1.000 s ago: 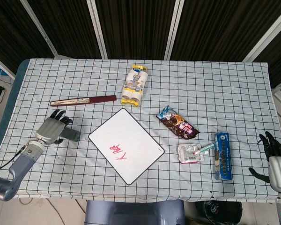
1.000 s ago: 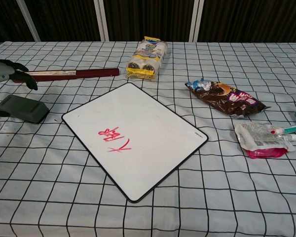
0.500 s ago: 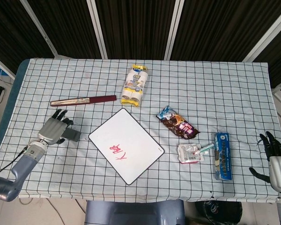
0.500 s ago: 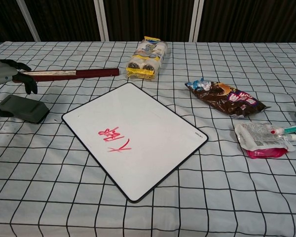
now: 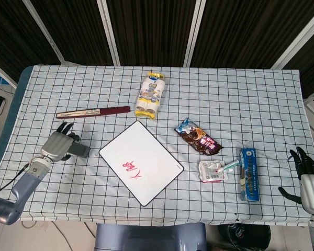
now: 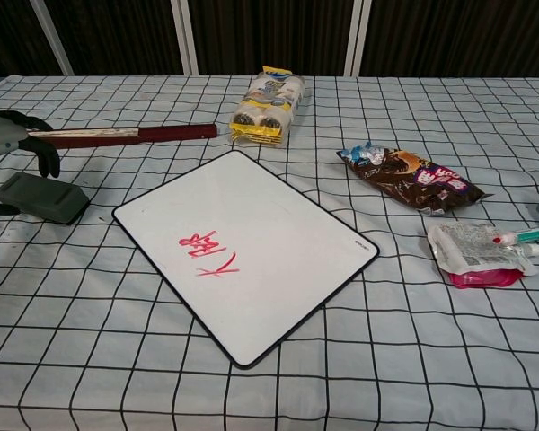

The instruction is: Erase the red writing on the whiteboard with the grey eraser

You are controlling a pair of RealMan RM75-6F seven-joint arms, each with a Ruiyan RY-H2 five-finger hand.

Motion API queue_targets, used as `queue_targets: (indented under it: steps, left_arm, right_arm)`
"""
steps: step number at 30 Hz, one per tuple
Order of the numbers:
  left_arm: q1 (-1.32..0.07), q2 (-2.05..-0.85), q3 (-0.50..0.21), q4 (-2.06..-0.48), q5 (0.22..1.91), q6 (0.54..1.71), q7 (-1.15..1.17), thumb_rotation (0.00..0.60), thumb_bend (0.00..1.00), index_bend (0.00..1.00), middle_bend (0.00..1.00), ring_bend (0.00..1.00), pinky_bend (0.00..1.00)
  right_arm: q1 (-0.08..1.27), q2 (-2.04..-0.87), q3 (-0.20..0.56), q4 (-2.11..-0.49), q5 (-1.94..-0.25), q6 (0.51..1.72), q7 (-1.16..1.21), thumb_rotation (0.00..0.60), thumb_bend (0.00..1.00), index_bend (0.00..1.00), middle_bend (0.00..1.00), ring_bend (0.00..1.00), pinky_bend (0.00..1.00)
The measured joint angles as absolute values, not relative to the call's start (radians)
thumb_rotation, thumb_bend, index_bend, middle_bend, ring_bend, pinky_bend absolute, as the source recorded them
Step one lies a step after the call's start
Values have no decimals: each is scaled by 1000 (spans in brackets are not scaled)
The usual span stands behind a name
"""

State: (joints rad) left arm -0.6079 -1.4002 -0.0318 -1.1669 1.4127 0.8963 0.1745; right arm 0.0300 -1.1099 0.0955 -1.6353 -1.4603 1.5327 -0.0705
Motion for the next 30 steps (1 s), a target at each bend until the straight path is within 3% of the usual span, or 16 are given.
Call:
queue_targets:
  steps: [7, 19, 26, 30]
  left_arm:
    - [-612, -1409, -26, -1151, 1418, 896, 163, 600, 193, 406, 405, 0, 37]
    - [-618, -1420, -26, -1133, 1399, 883, 183, 600, 219, 420, 416, 0, 37]
    - [-623, -1416, -30, -1139, 1397, 883, 177, 600, 328, 436, 426, 0, 37]
    - [-624, -1401, -34, -1162, 1400, 896, 172, 600, 340, 440, 429, 0, 37]
  right_arm:
    - [32, -1108, 98, -1635, -1454, 1526, -67, 600, 108, 6, 38, 142, 187]
    - [32, -1107, 97, -1637, -1449, 1522, -69, 600, 108, 7, 38, 142, 187]
    - [32, -1107, 98, -1639, -1447, 1524, -66, 600, 107, 6, 38, 142, 187]
    - [32, -1106, 99, -1639, -1446, 1524, -63, 600, 107, 6, 38, 142, 187]
